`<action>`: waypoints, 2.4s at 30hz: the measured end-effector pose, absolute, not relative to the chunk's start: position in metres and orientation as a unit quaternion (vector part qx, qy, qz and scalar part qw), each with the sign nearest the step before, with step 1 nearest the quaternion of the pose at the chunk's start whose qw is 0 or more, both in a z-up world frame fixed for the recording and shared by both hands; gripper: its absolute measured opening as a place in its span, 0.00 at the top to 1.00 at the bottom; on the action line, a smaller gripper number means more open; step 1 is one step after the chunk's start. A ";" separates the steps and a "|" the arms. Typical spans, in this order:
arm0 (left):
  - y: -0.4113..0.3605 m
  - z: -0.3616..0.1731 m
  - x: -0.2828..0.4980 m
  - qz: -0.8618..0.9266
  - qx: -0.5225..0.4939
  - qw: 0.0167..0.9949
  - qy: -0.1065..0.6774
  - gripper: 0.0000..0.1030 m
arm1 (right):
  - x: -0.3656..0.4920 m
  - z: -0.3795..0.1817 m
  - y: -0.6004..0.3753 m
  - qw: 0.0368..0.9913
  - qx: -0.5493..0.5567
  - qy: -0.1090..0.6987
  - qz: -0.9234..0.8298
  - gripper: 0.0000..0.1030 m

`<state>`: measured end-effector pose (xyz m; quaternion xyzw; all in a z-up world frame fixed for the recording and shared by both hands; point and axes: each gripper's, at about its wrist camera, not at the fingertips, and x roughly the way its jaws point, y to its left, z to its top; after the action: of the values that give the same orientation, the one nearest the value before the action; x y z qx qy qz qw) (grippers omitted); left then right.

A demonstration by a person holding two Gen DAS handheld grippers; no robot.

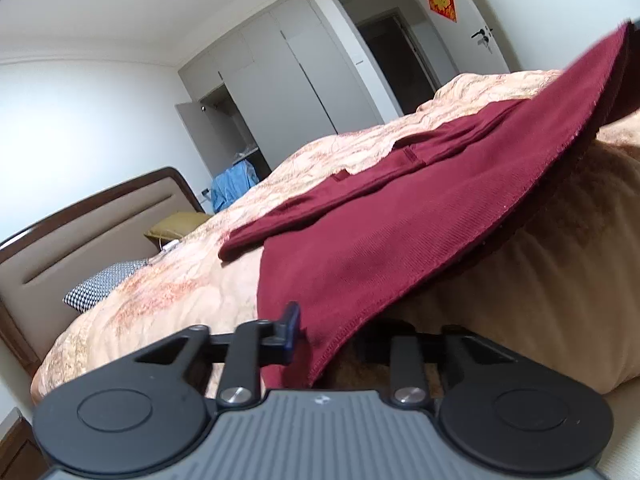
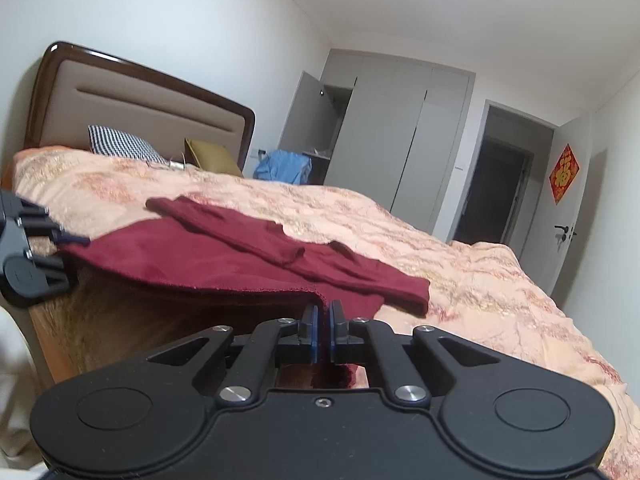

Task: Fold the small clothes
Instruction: 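Grasp the sweater hem with both grippers and lift it toward the collar, then carry the held hem over the body toward the collar with both grippers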

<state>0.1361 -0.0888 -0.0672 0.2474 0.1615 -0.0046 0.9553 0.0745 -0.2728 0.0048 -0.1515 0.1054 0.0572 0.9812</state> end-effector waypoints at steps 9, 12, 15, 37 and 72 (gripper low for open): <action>-0.075 -0.058 0.140 0.000 0.266 0.952 0.154 0.80 | 0.078 0.006 -0.276 0.982 -0.140 0.111 0.059 0.96; -0.069 -0.052 0.141 -0.006 0.250 0.955 0.163 0.80 | 0.078 0.005 -0.274 0.982 -0.141 0.112 0.061 0.96; -0.064 -0.047 0.142 -0.015 0.238 0.957 0.168 0.80 | 0.077 0.004 -0.276 0.982 -0.140 0.113 0.060 0.96; -0.054 -0.036 0.148 -0.021 0.232 0.956 0.178 0.85 | 0.092 -0.069 -0.256 0.955 -0.225 0.185 0.061 0.63; -0.036 0.083 -0.032 -0.103 0.131 0.985 0.046 0.95 | -0.105 0.078 -0.313 0.985 -0.164 -0.056 0.021 0.96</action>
<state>-0.0315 -0.0362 0.0826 0.1313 0.0460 -0.1028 0.9849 -0.1049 -0.3134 0.0780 -0.1643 -0.0559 0.0211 0.9846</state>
